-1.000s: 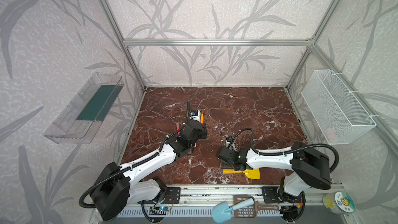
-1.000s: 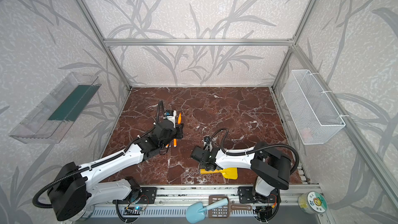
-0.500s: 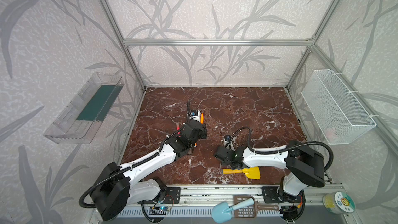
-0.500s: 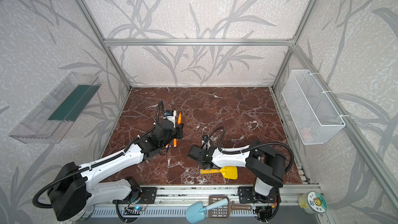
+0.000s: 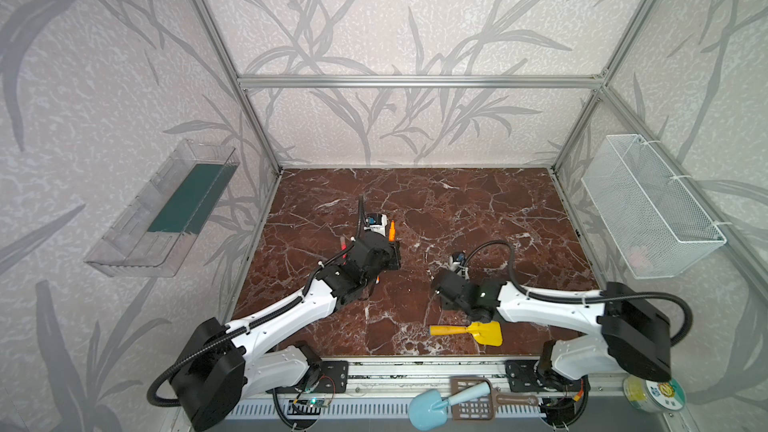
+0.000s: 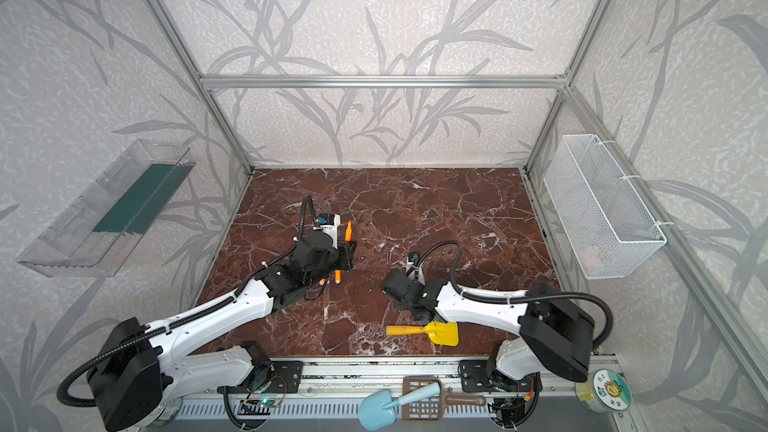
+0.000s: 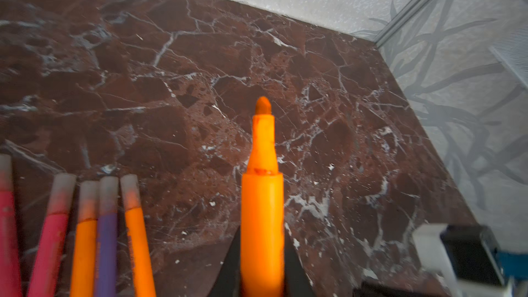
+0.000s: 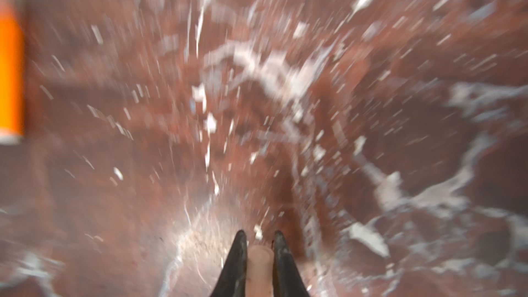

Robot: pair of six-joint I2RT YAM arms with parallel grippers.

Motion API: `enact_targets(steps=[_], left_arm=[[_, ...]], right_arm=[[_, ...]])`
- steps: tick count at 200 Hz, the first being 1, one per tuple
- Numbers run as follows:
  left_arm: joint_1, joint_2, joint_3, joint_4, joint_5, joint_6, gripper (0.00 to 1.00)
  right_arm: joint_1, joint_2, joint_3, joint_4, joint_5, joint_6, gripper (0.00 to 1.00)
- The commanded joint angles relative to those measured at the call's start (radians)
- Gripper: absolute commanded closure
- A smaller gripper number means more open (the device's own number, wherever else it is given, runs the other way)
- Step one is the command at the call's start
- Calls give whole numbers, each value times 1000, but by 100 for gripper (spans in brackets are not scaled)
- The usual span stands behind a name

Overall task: Insert the pens into the pen caps
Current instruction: 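Lift the pink cap with right and bring it over the left gripper's marker tip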

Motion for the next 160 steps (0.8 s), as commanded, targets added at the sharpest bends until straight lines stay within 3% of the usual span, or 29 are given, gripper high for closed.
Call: enact_targets(steps=[1, 25, 51, 99, 160], left_arm=[[-2, -64, -77, 107, 246, -165, 100], [-17, -90, -133, 111, 302, -171, 100], [-104, -49, -158, 206, 349, -118, 100], [-224, 37, -176, 384, 375, -39, 100], [-254, 37, -220, 469, 329, -40, 100]], right_arm=[[-74, -180, -54, 130, -4, -30, 83], [-133, -326, -74, 189, 3, -47, 80], [-221, -382, -67, 254, -85, -59, 80], [-268, -364, -103, 483, -235, -4, 81], [-268, -307, -107, 557, -309, 42, 81]])
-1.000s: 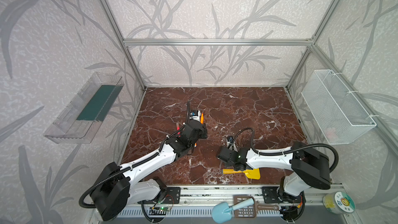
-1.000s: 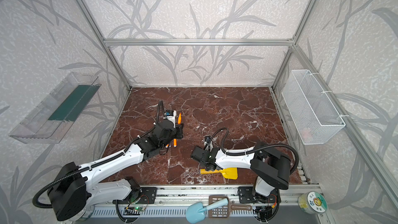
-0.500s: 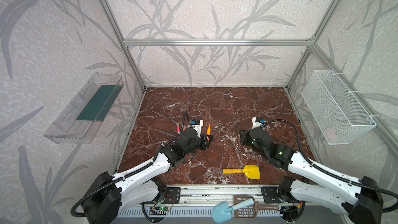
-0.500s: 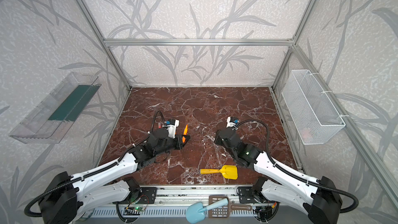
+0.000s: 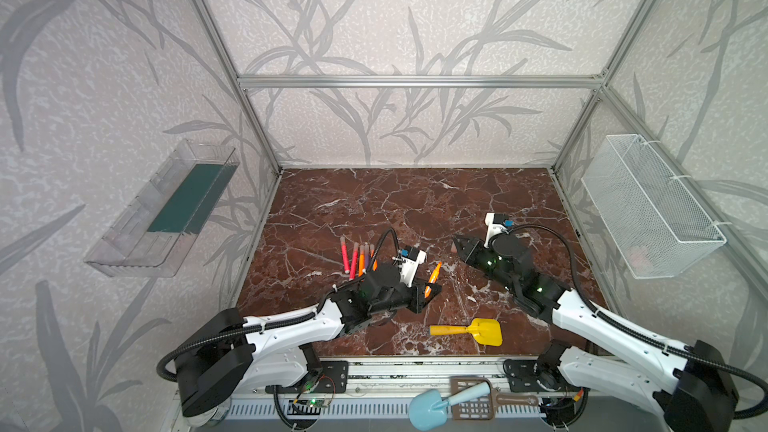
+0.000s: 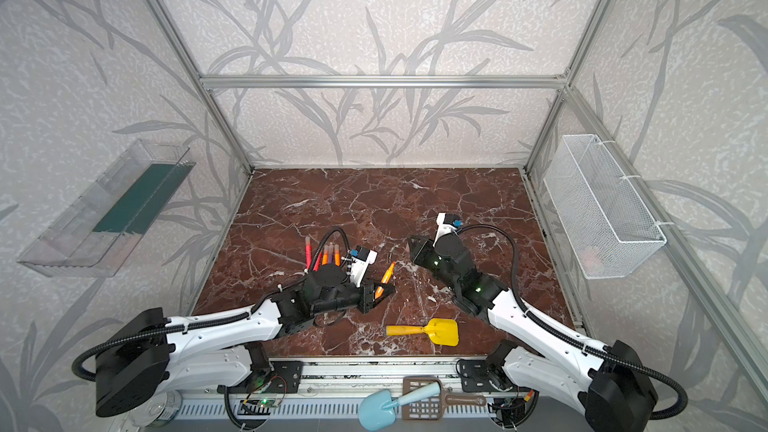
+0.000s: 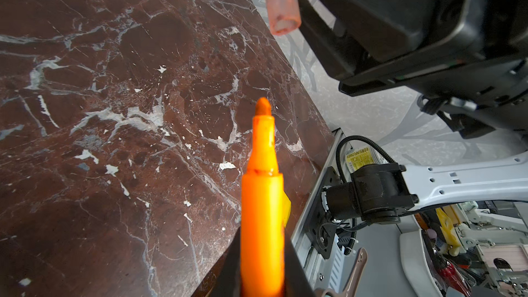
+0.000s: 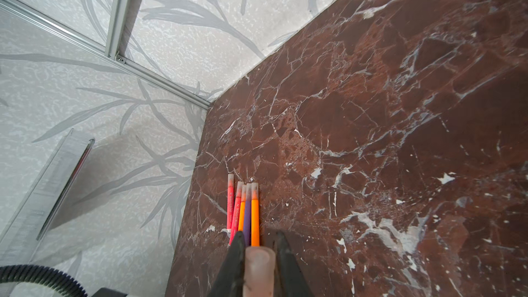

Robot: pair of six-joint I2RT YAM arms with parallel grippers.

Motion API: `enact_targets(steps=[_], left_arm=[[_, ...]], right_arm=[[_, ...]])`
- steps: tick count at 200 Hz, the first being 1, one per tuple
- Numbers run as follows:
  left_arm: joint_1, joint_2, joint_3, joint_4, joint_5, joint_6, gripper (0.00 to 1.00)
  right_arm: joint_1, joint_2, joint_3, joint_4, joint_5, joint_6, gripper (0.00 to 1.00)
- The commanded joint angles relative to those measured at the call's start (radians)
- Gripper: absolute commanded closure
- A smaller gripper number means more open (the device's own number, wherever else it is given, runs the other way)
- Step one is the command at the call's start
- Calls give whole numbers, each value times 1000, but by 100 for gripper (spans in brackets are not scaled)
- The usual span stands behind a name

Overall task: Insert the pens into the pen caps
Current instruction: 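Lift the pink cap with right and bring it over the left gripper's marker tip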

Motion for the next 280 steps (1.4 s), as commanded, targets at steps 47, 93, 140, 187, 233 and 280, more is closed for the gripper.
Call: enact_targets(steps=[47, 93, 140, 187, 233, 280], left_arm=[[-7, -17, -25, 96, -31, 21, 100], [-7, -18, -25, 102, -39, 18, 100], [-7, -11, -23, 113, -45, 16, 100], [-8, -6, -28, 121, -50, 13, 100], [-7, -11, -41, 119, -66, 13, 100], [-7, -13, -43, 120, -67, 15, 100]], right_arm=[[-2, 38, -26, 127, -118, 59, 81], [3, 53, -47, 160, -139, 80, 82], [28, 80, -31, 169, -148, 72, 82], [37, 101, -20, 176, -153, 74, 82], [42, 94, -2, 171, -142, 62, 82], [51, 79, 13, 165, -133, 53, 82]])
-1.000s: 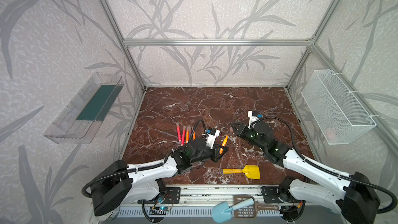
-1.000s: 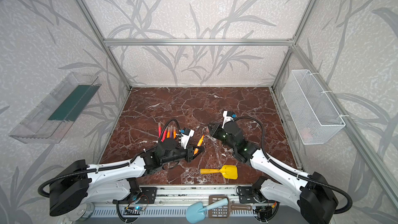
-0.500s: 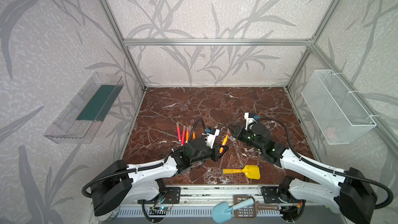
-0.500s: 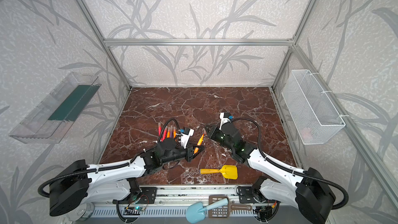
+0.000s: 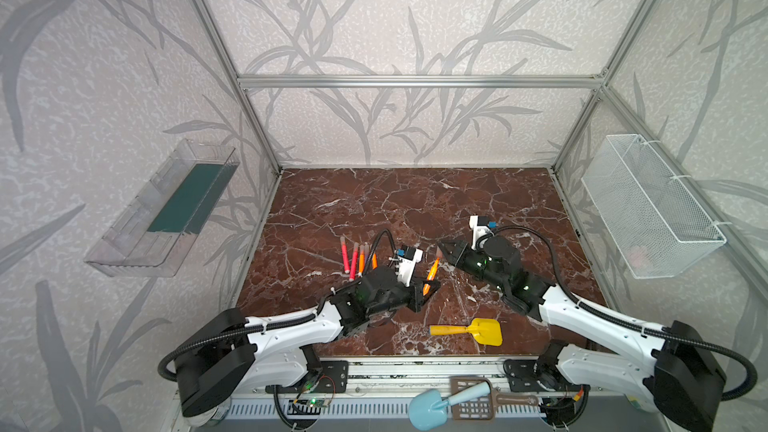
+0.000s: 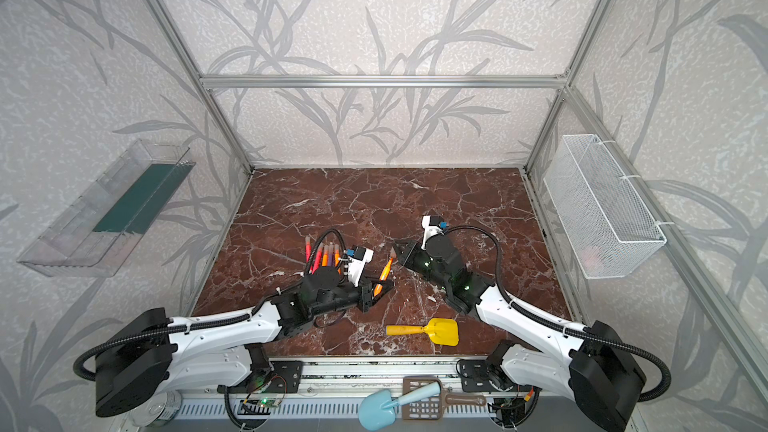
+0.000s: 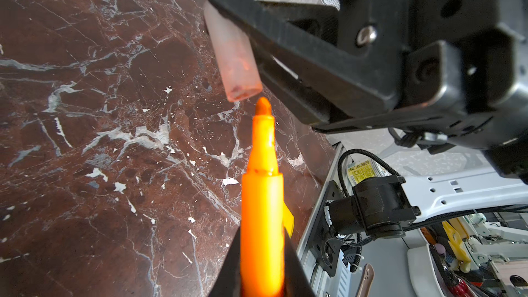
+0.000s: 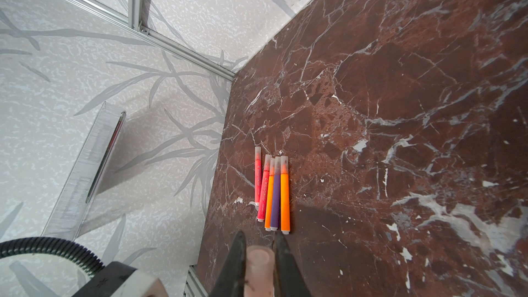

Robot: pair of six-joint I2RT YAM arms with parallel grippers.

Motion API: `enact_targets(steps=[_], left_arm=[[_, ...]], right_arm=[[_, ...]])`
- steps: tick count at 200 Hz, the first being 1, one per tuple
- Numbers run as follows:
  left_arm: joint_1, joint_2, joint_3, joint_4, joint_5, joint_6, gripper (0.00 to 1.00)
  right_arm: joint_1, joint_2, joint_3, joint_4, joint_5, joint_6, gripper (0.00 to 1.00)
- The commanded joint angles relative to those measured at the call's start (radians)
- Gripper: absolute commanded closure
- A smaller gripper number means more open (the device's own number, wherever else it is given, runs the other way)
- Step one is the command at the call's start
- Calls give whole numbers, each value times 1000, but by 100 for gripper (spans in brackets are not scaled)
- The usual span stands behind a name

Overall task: Insert the pens into the pen caps
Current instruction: 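Lift the pink cap with right and bring it over the left gripper's marker tip, then push the pink cap down onto the orange marker tip with the right gripper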

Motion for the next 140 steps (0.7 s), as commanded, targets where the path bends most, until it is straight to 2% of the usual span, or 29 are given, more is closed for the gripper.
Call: enact_targets(steps=[1, 85, 140], left_arm=[[-4, -12, -7, 34, -14, 6, 100], [-2, -24, -38, 76, -83, 0, 100], [-2, -38, -27, 84, -100, 9, 100]], right_arm=[[13, -20, 32, 17, 7, -15, 82], [52, -38, 8, 26, 13, 0, 83], [124, -7, 1, 29, 37, -4, 83]])
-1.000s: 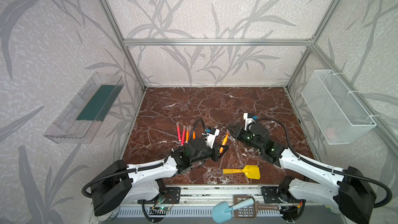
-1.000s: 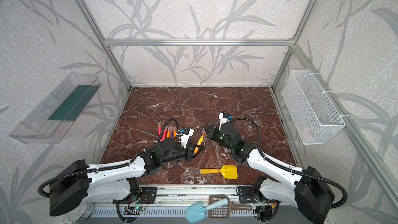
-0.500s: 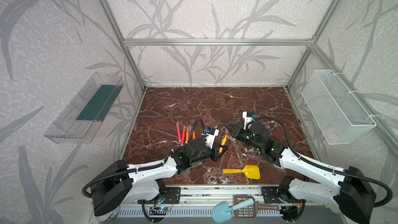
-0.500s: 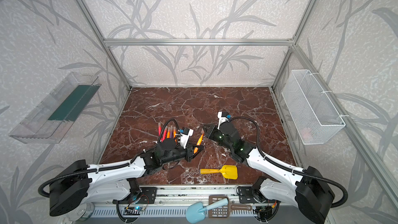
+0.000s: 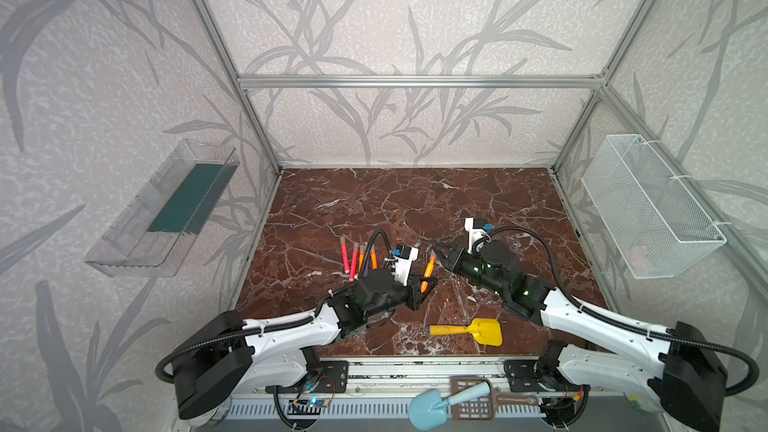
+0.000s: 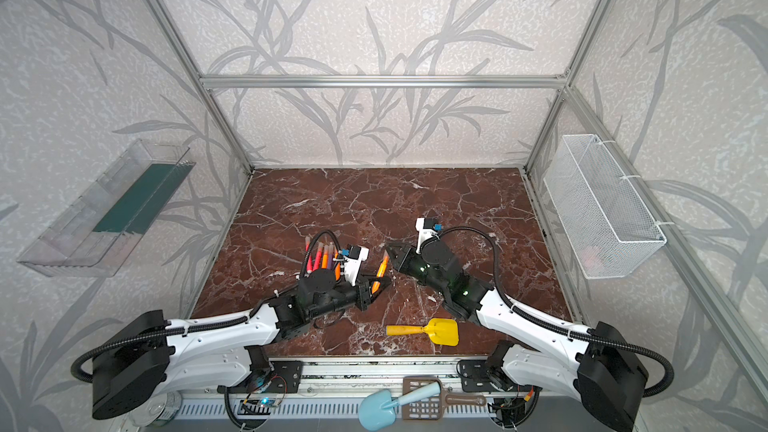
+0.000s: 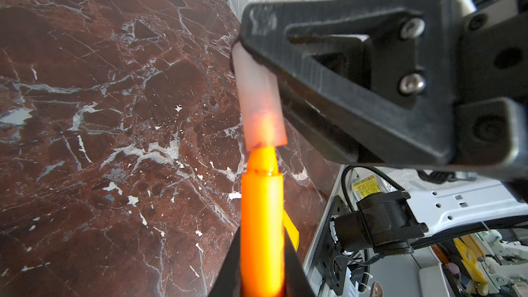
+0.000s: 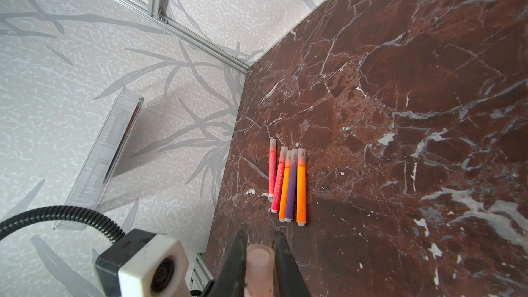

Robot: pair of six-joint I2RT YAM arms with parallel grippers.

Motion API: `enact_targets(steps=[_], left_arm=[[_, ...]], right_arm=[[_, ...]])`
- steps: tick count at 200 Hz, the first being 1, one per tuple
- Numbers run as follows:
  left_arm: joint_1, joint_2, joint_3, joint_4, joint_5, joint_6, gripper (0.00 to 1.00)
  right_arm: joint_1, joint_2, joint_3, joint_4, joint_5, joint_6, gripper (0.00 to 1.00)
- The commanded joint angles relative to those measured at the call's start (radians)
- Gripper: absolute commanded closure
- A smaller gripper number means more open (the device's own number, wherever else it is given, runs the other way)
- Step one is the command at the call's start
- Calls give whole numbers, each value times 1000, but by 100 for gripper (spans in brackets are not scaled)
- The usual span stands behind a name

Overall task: Insert the pens into the pen caps
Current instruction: 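Push the pink cap down onto the orange marker tip with the right gripper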

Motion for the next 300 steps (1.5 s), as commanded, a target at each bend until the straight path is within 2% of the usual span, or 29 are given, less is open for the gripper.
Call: enact_targets(steps=[1, 75, 115, 153, 177, 207, 223, 261, 300], left_arm=[[-2, -15, 1, 30, -31, 10, 100], [10, -22, 39, 51, -2, 35, 100], [58, -45, 16, 95, 16, -7, 100], [62, -60, 4, 117, 40, -9, 100], [63, -63, -5, 111, 26, -6, 100], [62, -51, -10, 113, 23, -3, 100], [62, -42, -10, 117, 27, -1, 100], [62, -24, -8, 122, 37, 3, 100], [62, -4, -10, 124, 48, 10, 100]], right_arm=[[36, 17, -5, 22, -11, -1, 83], [74, 90, 26, 38, -40, -63, 82], [76, 61, -29, 53, -4, -57, 78], [76, 14, -65, 55, 30, -54, 74], [76, -20, -79, 58, 43, -59, 62], [76, -55, -75, 62, 35, -82, 32], [76, -70, -65, 70, 35, -91, 21], [72, -94, -17, 59, 57, -120, 15], [63, -70, 73, -32, 119, -145, 15]])
